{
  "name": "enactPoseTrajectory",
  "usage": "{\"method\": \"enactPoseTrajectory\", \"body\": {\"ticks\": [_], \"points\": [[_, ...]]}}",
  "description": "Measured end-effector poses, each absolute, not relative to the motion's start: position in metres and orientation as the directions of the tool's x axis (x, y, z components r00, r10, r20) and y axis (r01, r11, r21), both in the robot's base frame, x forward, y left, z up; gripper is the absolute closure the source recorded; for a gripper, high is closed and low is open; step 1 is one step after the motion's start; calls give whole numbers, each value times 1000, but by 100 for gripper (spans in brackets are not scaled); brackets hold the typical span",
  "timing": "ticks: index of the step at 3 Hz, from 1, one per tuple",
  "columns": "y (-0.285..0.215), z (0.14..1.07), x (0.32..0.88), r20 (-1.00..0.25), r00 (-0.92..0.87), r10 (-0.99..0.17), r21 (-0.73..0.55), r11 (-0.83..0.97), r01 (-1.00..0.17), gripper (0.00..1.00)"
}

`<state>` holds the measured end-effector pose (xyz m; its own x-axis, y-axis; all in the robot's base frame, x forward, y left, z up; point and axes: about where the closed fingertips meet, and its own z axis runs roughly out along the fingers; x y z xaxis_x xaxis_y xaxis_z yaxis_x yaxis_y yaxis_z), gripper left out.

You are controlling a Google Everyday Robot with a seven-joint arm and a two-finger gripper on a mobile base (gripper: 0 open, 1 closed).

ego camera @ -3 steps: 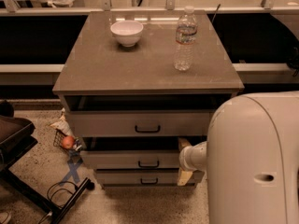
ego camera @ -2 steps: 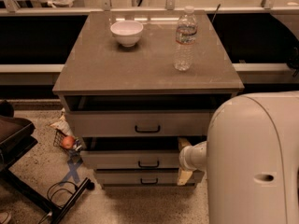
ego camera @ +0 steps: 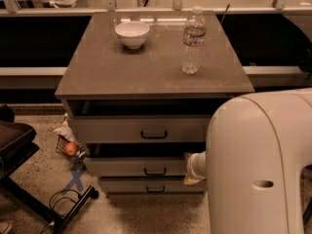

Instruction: Open middle drawer

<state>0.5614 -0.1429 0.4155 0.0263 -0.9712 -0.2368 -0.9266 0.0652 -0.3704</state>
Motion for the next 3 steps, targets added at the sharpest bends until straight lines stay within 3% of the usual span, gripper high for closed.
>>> {"method": "enactPoseTrajectory", "body": {"ticks": [1, 2, 3], "points": [[-149, 419, 530, -157, -5, -988, -305, 53, -951, 67], [-149, 421, 529, -155, -6, -988, -304, 53, -951, 91], [-149, 426, 529, -155, -6, -988, -304, 54, -951, 100]]}}
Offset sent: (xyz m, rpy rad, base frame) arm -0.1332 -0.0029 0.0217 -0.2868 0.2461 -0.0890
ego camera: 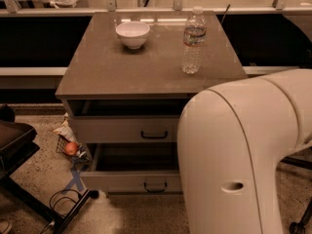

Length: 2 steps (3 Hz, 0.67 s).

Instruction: Open middle drawer

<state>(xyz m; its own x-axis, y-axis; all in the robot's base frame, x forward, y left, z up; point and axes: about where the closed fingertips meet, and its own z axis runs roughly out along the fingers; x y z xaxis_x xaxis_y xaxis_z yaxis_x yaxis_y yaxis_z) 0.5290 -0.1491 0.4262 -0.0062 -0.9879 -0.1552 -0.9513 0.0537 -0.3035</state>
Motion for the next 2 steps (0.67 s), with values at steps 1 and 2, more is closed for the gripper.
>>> {"method": "enactPoseTrajectory", "body": {"ticks": [1, 2], "points": [[-149, 427, 529, -155, -6, -988, -303, 54, -951, 100], [-157, 428, 498, -122, -22, -992, -240, 51, -969, 100]]}}
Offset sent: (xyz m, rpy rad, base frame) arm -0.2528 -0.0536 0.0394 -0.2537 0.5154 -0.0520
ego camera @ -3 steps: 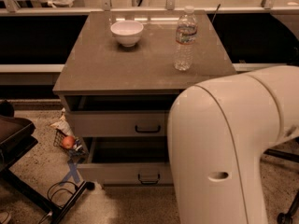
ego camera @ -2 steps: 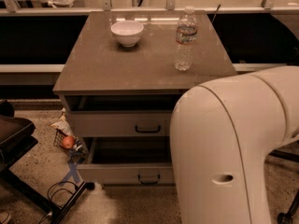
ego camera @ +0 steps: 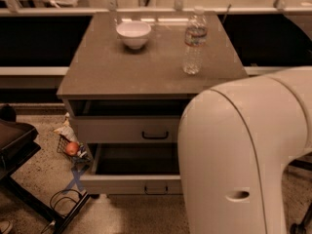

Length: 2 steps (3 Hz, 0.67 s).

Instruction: Open middle drawer

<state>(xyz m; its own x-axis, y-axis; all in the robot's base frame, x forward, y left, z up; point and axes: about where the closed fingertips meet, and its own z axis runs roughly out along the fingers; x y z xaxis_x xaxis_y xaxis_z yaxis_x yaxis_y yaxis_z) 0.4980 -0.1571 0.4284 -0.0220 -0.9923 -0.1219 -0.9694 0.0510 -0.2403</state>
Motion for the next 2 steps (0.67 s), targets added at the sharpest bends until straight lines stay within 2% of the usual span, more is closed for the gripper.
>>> {"method": "enactPoseTrajectory", "body": {"ticks": [2], "points": [[-157, 431, 500, -122, -22, -992, -240, 51, -969, 100]]}}
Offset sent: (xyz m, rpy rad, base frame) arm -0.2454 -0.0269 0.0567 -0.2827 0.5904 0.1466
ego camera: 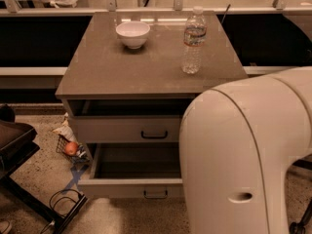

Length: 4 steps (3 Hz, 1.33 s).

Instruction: Open middle drawer

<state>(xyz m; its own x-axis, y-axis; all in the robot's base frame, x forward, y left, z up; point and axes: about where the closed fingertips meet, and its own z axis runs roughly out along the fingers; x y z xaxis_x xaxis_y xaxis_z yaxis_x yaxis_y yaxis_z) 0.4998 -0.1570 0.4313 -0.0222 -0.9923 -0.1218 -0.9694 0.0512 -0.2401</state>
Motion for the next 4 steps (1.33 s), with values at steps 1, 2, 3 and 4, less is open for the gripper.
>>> {"method": "enactPoseTrajectory", "body": {"ticks": [1, 2, 3, 4], "points": [[-159, 432, 478, -94, -12, -996, -187, 29, -982, 100], [-159, 432, 478, -94, -12, -996, -187, 29, -982, 100], [-158, 433, 454, -71, 18, -997, -128, -9, -992, 100], [-158, 433, 451, -68, 22, -997, -120, -14, -993, 100]]}}
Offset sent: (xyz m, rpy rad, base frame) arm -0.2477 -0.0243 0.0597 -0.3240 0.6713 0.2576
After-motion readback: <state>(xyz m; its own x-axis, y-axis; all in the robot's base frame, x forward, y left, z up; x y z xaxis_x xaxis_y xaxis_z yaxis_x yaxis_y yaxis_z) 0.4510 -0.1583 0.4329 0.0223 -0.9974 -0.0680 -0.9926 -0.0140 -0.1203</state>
